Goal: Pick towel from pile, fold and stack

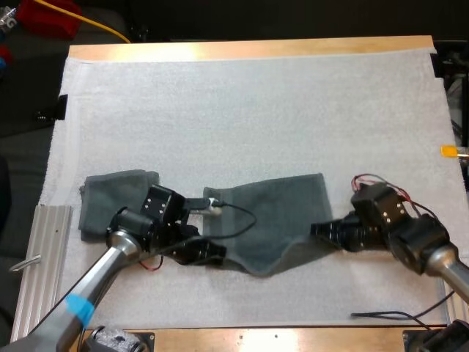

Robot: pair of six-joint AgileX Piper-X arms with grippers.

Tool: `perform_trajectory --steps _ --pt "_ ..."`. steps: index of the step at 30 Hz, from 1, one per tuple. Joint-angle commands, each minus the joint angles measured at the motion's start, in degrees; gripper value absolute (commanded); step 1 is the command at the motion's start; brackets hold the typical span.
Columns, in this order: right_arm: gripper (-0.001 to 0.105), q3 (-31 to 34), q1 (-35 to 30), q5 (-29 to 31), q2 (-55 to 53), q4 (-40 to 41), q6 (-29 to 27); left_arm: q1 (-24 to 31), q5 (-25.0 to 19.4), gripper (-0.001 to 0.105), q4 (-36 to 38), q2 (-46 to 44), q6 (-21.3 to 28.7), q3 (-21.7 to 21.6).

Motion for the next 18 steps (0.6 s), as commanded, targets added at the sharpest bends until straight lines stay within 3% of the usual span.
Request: perform_trajectory --steps 1,11,18 --pt "0.001 -0.4 -1.3 -1.7 0.7 -1.2 0.1 0.8 0.7 0.000 -1.5 0.5 -0.7 -0.2" --pt "0.001 -1.7 -7.0 -4.4 8.6 -8.6 -0.5 4.8 0.7 0.000 -11.0 3.9 -2.6 -0.4" --pt "0.001 -6.6 -7.9 -3.4 13.5 -10.6 -1.0 4.9 -1.3 0.000 -13.5 8.3 -2.6 -3.7"
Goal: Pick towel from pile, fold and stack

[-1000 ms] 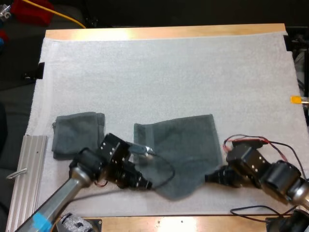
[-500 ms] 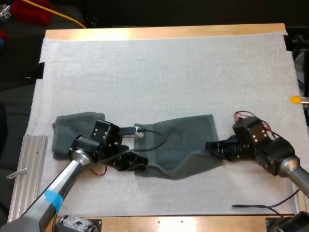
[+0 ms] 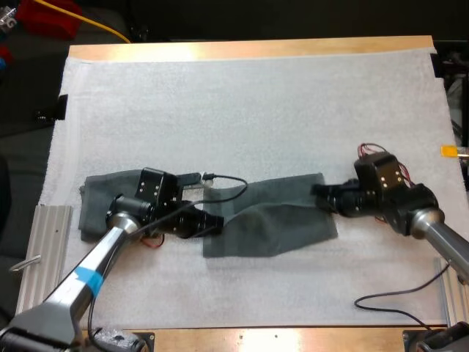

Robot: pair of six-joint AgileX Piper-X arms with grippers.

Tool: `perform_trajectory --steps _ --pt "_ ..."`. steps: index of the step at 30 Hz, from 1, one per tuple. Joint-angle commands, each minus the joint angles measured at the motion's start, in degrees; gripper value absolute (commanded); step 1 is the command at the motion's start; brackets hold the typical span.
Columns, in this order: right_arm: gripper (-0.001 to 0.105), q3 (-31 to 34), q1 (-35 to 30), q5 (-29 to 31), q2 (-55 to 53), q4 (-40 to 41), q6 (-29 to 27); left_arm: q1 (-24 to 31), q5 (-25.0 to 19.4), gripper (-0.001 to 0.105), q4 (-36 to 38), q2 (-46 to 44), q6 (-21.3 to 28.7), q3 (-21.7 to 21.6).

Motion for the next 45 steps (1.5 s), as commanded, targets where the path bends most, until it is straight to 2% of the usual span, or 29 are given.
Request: perform_trajectory --steps 1,6,11,21,35,37,40,42,43,44,45 --pt "0.001 -0.8 -0.3 0.2 0.7 -0.2 -0.8 0.1 -1.0 0.000 -1.2 0.5 -0.5 -1.2" --pt "0.001 -3.0 -0.3 2.5 4.1 -1.1 -1.2 0.1 -1.7 0.000 -1.4 4.1 -0.5 -5.5" --pt "0.001 -3.1 -0.3 4.6 5.3 -2.8 -1.0 0.1 -2.2 0.000 -1.4 6.4 -0.2 -7.3" --pt "0.001 -3.1 -0.3 8.2 5.4 -4.5 -1.4 0.4 -7.9 0.000 -1.4 7.1 1.1 -7.4" --pt "0.001 -3.1 -0.3 10.5 6.7 -5.3 -1.5 0.7 -7.9 0.000 -4.9 7.1 1.2 -7.4" --pt "0.001 -3.1 -0.3 10.1 7.2 -5.3 -1.5 0.7 -7.9 0.006 -4.9 7.1 1.2 -7.4" --pt "0.008 -3.1 -0.3 10.0 7.2 -5.5 -1.5 0.7 -7.9 0.033 -4.9 7.1 1.2 -7.4" --pt "0.023 -3.1 -0.3 10.0 7.2 -6.4 -1.5 0.7 -7.9 0.063 -4.9 7.1 1.2 -7.4" --pt "0.028 -3.1 -0.3 10.0 7.2 -6.8 -1.5 0.7 -7.9 0.071 -4.9 7.1 1.2 -7.5" --pt "0.038 -3.1 -0.3 10.0 7.2 -7.3 -1.5 0.7 -7.9 0.075 -4.7 7.1 1.2 -7.7" --pt "0.051 -3.1 -0.3 9.8 7.2 -8.1 -1.5 0.7 -7.9 0.071 -4.3 7.1 1.2 -8.1"
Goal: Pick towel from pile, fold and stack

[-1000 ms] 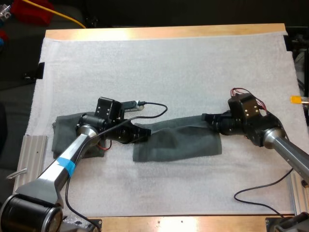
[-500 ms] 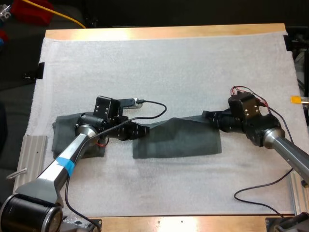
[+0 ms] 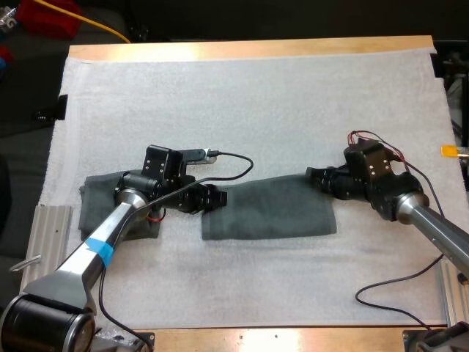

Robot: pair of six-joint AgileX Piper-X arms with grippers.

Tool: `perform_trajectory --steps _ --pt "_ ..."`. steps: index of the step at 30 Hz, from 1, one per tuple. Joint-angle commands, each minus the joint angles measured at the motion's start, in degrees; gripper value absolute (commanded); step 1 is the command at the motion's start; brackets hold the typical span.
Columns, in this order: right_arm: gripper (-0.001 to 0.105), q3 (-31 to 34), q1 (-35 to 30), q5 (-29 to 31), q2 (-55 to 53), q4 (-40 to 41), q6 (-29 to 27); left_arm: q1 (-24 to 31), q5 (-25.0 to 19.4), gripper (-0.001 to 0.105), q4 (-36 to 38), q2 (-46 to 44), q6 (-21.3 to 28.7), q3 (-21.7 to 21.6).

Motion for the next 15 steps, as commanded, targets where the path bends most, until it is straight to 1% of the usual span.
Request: perform_trajectory --steps 1,2,3,5,9,12,15 --pt "0.058 -0.3 -0.2 -0.7 -0.1 -1.0 -0.8 0.0 -0.6 0.069 -0.1 -0.1 0.4 -0.9" --pt "0.072 -0.3 -0.2 -1.2 -0.2 -1.5 -0.8 0.0 -0.6 0.066 0.3 -0.2 0.4 -1.5" --pt "0.083 -0.3 -0.2 -1.4 -0.5 -1.7 -0.8 0.0 -0.2 0.066 0.7 -0.4 0.4 -2.1" --pt "0.090 -0.3 -0.2 -1.4 -1.3 -1.7 -1.5 0.0 0.0 0.066 1.4 -1.4 0.6 -3.0" --pt "0.089 -0.3 -0.2 -1.4 -4.2 -0.6 -5.4 0.0 -0.1 0.066 2.8 -5.7 2.2 -3.9" --pt "0.089 -0.3 -0.2 -1.2 -6.5 0.6 -7.2 0.0 -0.1 0.066 3.4 -9.2 2.6 -3.9" --pt "0.089 -0.3 -0.2 -1.0 -10.0 4.2 -9.1 0.0 -0.1 0.066 6.0 -14.1 2.6 -3.9"
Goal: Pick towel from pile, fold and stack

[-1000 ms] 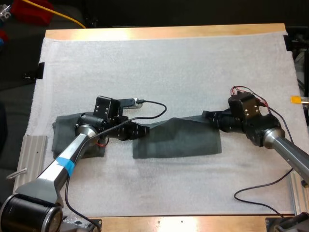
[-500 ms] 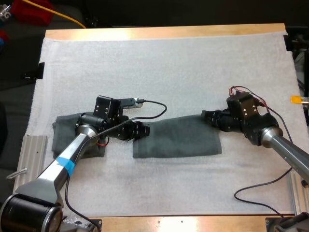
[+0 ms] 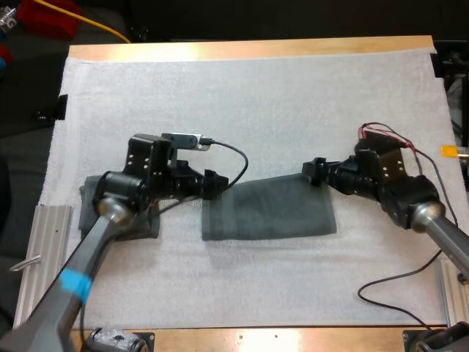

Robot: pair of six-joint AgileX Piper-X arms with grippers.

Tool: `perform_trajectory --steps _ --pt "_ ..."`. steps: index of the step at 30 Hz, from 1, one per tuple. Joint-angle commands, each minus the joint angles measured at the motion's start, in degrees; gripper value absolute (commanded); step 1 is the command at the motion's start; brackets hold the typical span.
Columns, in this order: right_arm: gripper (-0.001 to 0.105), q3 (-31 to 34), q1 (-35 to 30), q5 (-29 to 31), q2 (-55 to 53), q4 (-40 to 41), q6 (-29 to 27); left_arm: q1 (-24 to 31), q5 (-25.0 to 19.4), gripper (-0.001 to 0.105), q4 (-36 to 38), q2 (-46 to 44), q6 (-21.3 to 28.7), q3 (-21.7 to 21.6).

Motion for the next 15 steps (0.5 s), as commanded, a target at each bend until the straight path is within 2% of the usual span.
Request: perform_trajectory --steps 1,5,15 --pt "0.089 -0.3 -0.2 -0.1 -1.5 2.4 -1.6 0.0 -0.1 0.066 1.3 -1.7 0.2 -0.5" --pt "0.089 -0.3 -0.2 -0.1 -5.1 8.5 -5.2 0.0 -0.1 0.071 6.4 -7.0 0.2 -0.5" --pt "0.089 -0.3 -0.2 -0.1 -12.6 20.0 -9.4 0.0 -0.1 0.071 17.5 -20.3 0.7 -0.5"
